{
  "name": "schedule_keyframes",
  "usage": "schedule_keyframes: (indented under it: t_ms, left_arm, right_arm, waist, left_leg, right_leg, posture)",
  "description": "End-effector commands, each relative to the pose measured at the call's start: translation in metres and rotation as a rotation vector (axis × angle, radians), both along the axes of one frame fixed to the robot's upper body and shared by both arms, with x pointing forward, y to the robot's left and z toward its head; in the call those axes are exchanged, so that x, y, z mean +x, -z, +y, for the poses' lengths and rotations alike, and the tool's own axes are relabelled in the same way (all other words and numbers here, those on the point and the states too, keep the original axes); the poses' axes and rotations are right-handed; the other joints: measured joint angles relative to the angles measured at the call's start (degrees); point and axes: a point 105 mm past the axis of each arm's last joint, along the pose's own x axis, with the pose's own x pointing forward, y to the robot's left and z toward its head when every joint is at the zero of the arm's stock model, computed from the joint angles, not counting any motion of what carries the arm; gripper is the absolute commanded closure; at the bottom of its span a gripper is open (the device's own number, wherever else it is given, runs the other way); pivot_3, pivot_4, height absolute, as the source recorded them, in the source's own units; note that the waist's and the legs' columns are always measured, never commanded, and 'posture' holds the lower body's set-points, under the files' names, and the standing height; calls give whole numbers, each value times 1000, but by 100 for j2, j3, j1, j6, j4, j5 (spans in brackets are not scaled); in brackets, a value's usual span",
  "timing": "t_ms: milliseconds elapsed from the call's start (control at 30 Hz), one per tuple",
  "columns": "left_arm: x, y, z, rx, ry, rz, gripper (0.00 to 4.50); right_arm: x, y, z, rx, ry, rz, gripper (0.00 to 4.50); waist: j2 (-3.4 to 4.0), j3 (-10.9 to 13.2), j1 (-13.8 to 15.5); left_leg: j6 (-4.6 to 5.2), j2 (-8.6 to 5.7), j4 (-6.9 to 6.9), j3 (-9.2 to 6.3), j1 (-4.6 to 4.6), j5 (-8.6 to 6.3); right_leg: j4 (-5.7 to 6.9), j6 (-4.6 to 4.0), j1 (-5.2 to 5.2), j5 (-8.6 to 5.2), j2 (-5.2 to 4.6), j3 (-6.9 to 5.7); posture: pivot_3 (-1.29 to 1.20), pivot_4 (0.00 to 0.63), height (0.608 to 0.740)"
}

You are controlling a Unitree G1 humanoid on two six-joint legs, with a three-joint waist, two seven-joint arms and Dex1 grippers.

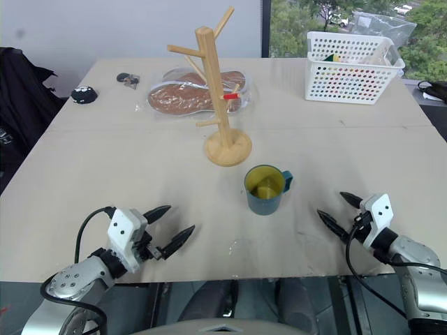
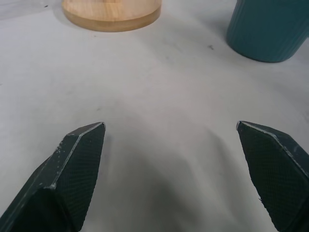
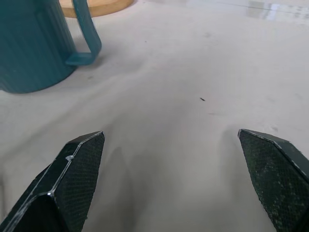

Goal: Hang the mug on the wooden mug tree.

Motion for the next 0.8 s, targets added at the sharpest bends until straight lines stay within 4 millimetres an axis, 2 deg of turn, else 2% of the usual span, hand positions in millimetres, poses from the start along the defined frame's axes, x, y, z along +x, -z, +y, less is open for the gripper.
schedule_keyframes:
  t_ms: [33, 233, 433, 633, 767, 800]
  left_arm:
    - [-4, -26, -17, -15, 154, -84, 0]
    - [-5, -50, -38, -31, 337, -113, 0]
    - [-7, -68, -47, -18, 438, -125, 0]
    - [-6, -70, -49, -5, 439, -123, 0]
    - [-7, -71, -49, -8, 443, -121, 0]
    - [-8, -71, -49, -10, 445, -120, 0]
  right_arm:
    - [9, -22, 18, 37, -27, -82, 33]
    - [25, -28, 52, 105, -37, -115, 33]
    - [37, -31, 72, 139, -51, -134, 33]
    - [43, -27, 84, 159, -57, -129, 33]
    - [46, -26, 86, 176, -56, -130, 977]
    - [47, -26, 87, 181, -57, -131, 1523]
  waist:
    - [3, 0, -10]
    - [6, 1, -22]
    - [17, 7, -42]
    - [20, 9, -48]
    - [24, 11, -54]
    - [24, 12, -54]
  left_leg:
    - [0, 1, 0, 0, 0, 0]
    - [-1, 0, -1, -4, 0, 1]
    - [-8, -4, -4, -5, -2, 5]
    - [-11, -4, -9, -6, -1, 6]
    - [-11, -3, -10, -6, -1, 6]
    - [-11, -3, -10, -6, 0, 6]
  right_leg:
    - [0, -1, 0, 1, 1, 0]
    - [0, 2, -1, 4, 3, -4]
    - [-2, 17, -4, 12, 2, -4]
    - [-3, 17, -4, 12, 5, -4]
    - [-3, 17, -5, 12, 7, -4]
    - [-3, 17, -5, 12, 8, -4]
  posture:
    - [0, 150, 740]
    - [0, 150, 740]
    - [0, 150, 740]
    - [0, 150, 740]
    - [0, 150, 740]
    - [0, 150, 740]
